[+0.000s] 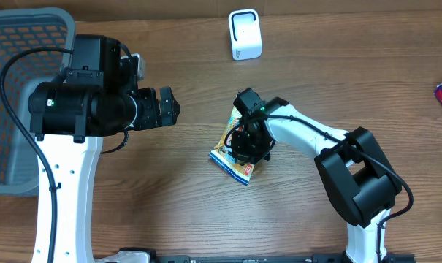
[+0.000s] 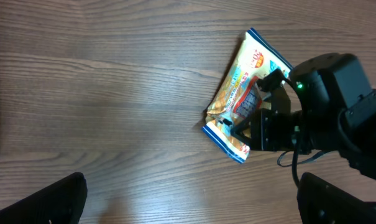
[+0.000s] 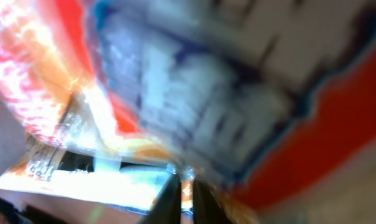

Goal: Scan the item barcode

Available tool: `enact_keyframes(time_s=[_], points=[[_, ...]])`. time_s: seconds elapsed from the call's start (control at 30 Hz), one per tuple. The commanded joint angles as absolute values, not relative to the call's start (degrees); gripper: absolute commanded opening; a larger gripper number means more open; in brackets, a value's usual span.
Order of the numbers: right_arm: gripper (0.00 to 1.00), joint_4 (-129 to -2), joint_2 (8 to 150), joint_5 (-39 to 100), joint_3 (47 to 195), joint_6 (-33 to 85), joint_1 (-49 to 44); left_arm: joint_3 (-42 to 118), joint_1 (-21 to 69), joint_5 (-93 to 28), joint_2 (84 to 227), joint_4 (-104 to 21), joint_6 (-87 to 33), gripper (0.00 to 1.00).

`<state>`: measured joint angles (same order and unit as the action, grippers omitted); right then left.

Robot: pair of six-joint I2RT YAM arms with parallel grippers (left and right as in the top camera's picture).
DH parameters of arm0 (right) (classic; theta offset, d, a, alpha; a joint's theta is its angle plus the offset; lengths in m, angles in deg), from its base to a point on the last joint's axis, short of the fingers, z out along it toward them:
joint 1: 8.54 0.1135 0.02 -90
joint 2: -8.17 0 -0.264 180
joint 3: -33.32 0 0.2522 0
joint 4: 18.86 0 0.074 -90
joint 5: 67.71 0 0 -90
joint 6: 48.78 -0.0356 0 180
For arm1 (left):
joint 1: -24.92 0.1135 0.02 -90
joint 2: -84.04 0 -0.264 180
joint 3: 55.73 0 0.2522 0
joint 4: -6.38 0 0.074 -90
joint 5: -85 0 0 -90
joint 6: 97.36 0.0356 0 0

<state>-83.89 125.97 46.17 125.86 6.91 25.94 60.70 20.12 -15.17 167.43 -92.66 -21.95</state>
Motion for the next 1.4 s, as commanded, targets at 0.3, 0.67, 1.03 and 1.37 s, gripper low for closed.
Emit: enact_keyframes(time_s=[0.3, 0.67, 1.03, 1.37], points=[[0.54, -91.19, 119.72, 32.58, 145.4, 22.32, 14.16, 60.81, 20.03, -14.63, 167.32, -92.61, -21.51, 1.0], [0.44, -83.58, 129.51, 49.73, 141.12, 37.25, 8.52, 60.81, 20.01, -14.63, 167.32, -92.61, -21.51, 1.0], [0.34, -90.77, 134.45, 32.66, 141.07, 22.3, 9.17, 60.81, 20.01, -14.63, 167.32, -92.59, -21.51, 1.0], [0.35, -109.35, 130.29, 33.01, 141.6, 19.35, 9.9, 60.81, 20.01, -14.63, 167.32, -92.59, -21.51, 1.0]])
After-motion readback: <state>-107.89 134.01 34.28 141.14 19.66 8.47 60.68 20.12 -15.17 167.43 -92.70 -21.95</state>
